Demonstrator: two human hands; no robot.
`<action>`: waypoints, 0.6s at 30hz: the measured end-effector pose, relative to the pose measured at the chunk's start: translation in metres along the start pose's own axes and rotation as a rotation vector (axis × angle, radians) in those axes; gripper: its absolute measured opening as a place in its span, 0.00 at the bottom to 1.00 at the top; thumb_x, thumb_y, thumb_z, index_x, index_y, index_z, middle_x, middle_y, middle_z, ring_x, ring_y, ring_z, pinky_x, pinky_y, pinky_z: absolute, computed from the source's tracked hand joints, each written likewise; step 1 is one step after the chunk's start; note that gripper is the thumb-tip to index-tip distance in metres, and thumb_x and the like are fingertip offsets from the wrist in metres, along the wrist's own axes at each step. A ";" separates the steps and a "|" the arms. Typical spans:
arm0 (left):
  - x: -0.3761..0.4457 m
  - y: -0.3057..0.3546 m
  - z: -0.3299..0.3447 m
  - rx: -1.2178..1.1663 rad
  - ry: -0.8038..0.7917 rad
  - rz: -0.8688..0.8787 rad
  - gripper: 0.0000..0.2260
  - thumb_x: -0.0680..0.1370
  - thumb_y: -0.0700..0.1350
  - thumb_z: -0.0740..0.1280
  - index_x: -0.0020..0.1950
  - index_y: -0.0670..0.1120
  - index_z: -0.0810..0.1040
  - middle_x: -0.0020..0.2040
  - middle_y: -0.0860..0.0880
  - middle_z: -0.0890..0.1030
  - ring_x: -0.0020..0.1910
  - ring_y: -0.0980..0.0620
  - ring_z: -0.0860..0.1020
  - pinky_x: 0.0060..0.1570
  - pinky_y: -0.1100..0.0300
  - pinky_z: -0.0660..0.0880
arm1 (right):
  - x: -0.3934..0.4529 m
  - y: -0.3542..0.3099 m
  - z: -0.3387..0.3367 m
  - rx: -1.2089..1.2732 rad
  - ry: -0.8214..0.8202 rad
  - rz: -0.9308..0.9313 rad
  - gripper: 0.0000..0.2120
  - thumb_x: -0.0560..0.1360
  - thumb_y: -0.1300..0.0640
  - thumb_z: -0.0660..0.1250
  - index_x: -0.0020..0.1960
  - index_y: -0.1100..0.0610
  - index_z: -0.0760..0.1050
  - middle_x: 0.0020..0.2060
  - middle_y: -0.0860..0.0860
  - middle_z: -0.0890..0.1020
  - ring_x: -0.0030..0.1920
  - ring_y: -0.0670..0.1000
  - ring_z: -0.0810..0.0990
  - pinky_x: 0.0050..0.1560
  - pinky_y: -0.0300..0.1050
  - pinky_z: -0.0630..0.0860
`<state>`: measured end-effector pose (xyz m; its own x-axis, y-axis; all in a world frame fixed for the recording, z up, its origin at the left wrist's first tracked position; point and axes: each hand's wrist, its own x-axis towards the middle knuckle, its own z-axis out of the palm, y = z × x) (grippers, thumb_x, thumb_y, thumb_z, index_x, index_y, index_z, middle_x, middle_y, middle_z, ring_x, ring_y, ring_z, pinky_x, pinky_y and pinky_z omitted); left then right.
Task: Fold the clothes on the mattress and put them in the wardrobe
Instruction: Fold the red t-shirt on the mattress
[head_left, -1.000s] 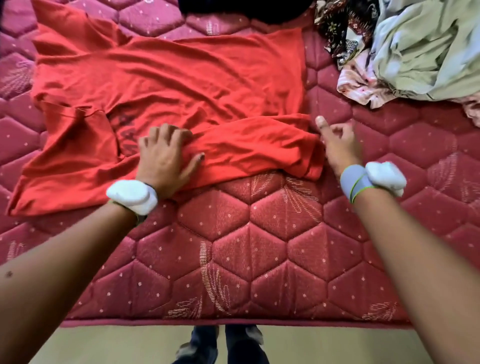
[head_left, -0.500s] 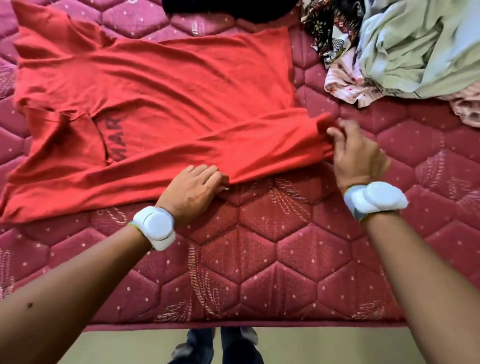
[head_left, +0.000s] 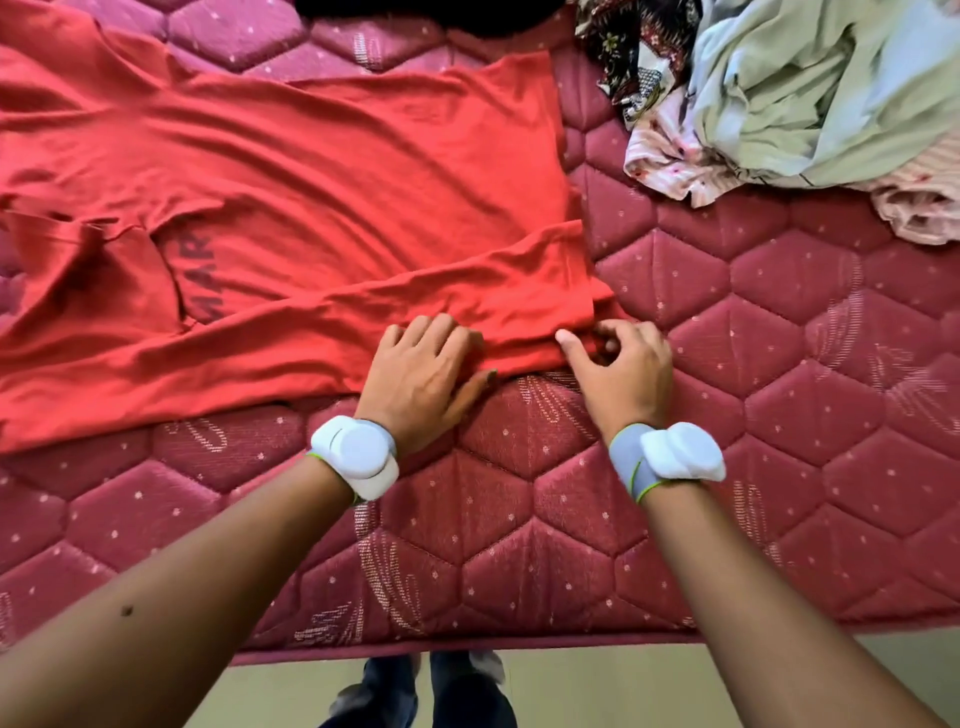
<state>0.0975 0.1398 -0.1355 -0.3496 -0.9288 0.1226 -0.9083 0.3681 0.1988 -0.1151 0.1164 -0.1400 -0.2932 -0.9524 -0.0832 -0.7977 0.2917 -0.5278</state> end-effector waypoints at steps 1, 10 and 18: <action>0.005 0.000 0.001 -0.016 0.031 -0.069 0.16 0.78 0.58 0.59 0.56 0.47 0.73 0.51 0.45 0.75 0.49 0.43 0.73 0.46 0.50 0.66 | -0.001 -0.002 0.001 0.076 0.018 -0.007 0.13 0.69 0.45 0.69 0.45 0.54 0.81 0.44 0.54 0.80 0.51 0.59 0.75 0.54 0.47 0.66; 0.070 -0.017 0.002 -0.032 -0.183 -0.416 0.27 0.75 0.67 0.59 0.65 0.50 0.70 0.62 0.47 0.71 0.61 0.41 0.67 0.57 0.45 0.62 | 0.004 0.026 -0.012 0.178 0.056 0.165 0.04 0.74 0.52 0.64 0.43 0.51 0.76 0.40 0.52 0.83 0.48 0.62 0.78 0.50 0.50 0.70; 0.108 0.007 -0.027 -0.715 -0.500 -0.123 0.15 0.72 0.52 0.74 0.40 0.43 0.74 0.35 0.50 0.76 0.34 0.54 0.71 0.37 0.57 0.68 | 0.017 -0.006 -0.006 0.470 -0.357 -0.028 0.13 0.66 0.60 0.74 0.49 0.51 0.77 0.36 0.42 0.78 0.38 0.36 0.74 0.47 0.38 0.70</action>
<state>0.0596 0.0429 -0.0947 -0.4705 -0.8115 -0.3464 -0.6433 0.0467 0.7642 -0.1187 0.0991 -0.1335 -0.0153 -0.9538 -0.3000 -0.4599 0.2732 -0.8449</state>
